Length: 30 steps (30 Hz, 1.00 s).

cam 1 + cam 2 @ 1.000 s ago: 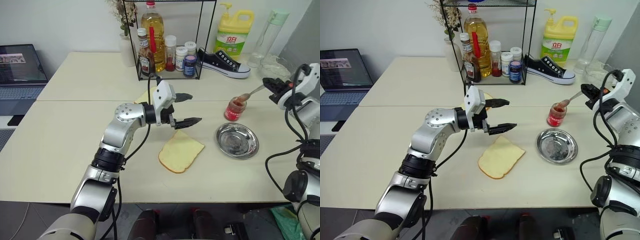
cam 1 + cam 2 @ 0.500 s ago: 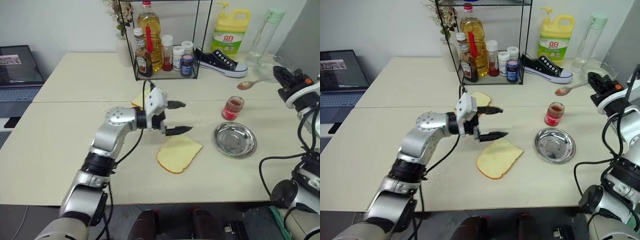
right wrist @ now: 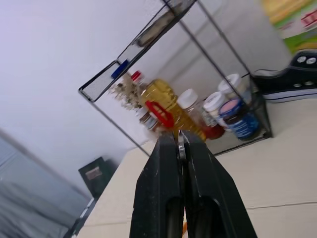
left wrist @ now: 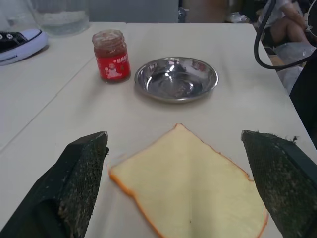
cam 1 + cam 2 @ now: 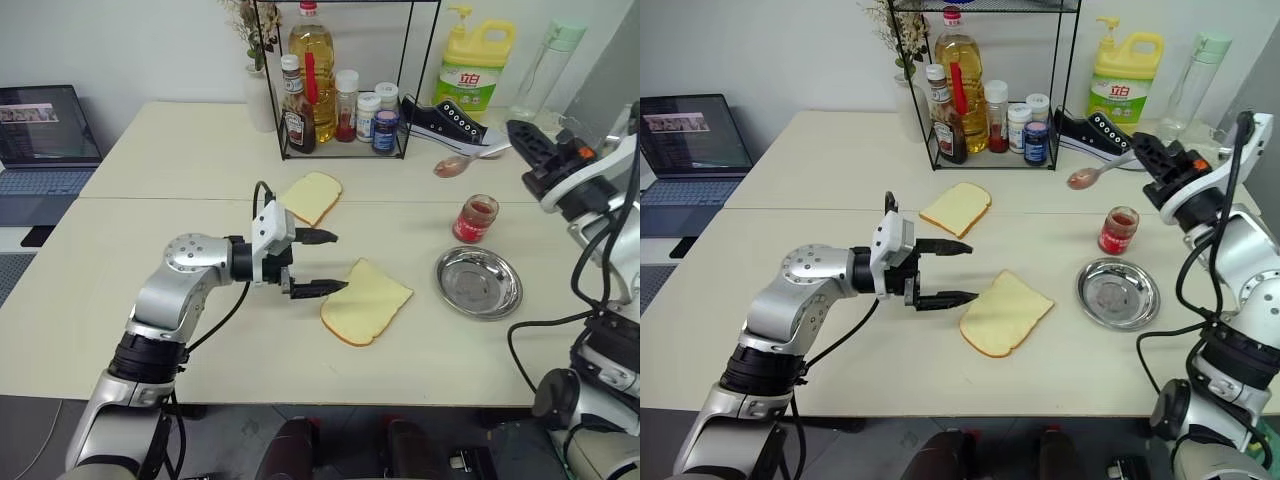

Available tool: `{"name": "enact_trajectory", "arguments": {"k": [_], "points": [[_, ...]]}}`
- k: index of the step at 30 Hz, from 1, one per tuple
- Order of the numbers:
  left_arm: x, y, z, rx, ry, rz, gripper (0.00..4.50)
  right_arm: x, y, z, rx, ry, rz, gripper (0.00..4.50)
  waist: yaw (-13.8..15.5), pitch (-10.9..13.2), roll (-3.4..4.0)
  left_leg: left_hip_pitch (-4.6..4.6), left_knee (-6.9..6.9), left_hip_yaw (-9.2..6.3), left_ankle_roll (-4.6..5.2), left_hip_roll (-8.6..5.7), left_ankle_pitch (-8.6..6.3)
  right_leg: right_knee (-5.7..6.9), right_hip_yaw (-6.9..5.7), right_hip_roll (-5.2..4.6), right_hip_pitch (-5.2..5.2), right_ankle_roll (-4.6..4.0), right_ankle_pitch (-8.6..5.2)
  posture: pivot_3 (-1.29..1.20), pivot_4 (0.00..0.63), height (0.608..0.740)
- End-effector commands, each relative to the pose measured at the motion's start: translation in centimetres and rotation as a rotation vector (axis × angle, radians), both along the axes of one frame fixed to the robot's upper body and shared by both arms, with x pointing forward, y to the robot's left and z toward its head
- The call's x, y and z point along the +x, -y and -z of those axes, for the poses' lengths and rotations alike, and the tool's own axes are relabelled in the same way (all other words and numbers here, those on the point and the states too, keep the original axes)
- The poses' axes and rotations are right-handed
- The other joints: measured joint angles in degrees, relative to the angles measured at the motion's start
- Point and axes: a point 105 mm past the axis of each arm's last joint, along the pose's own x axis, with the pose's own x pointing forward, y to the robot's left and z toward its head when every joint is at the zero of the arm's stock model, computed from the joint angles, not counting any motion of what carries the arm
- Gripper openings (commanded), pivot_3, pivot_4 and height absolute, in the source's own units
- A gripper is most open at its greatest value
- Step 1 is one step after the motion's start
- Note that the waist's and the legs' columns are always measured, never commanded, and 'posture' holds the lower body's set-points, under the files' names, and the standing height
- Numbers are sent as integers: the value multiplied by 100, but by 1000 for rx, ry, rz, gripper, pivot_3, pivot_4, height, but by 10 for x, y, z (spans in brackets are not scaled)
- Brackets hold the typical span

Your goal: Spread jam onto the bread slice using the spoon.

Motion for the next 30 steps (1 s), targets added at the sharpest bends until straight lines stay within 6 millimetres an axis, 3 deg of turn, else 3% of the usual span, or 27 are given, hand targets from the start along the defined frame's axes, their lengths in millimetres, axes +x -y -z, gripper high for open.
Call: {"name": "enact_trajectory", "arguments": {"k": [1, 5, 11, 24, 30], "points": [[4, 11, -20, -39, 84, 18, 4500, 3, 30, -12, -50, 46, 113, 50, -12, 0, 0, 0, 0, 2, 0, 0, 0, 0, 0, 1, 0, 0, 0, 0, 150, 740], [16, 34, -33, -77, 136, 19, 4500, 11, 51, 2, -193, 3, 201, 50, -28, 0, -1, 0, 1, 3, 1, 1, 0, 0, -1, 3, 1, 0, 0, 0, 150, 740], [20, 57, -42, -111, 166, 49, 4500, 28, 55, 23, -346, -37, 232, 50, -118, 0, -1, -1, -1, 5, 1, 4, 0, 0, -1, 6, -1, 0, 0, 0, 150, 740], [19, 56, -44, -117, 173, 47, 4500, 49, 41, 31, -472, -27, 218, 50, -90, 1, -1, -2, 0, 5, 0, 7, 1, -1, 2, 8, -4, 0, 0, 0, 150, 740], [19, 53, -44, -119, 172, 33, 4500, 52, 23, 37, -666, 3, 170, 50, -94, 0, 0, -2, 0, 5, 0, 7, 1, 0, 2, 7, -4, 0, 0, 0, 150, 740]]}}
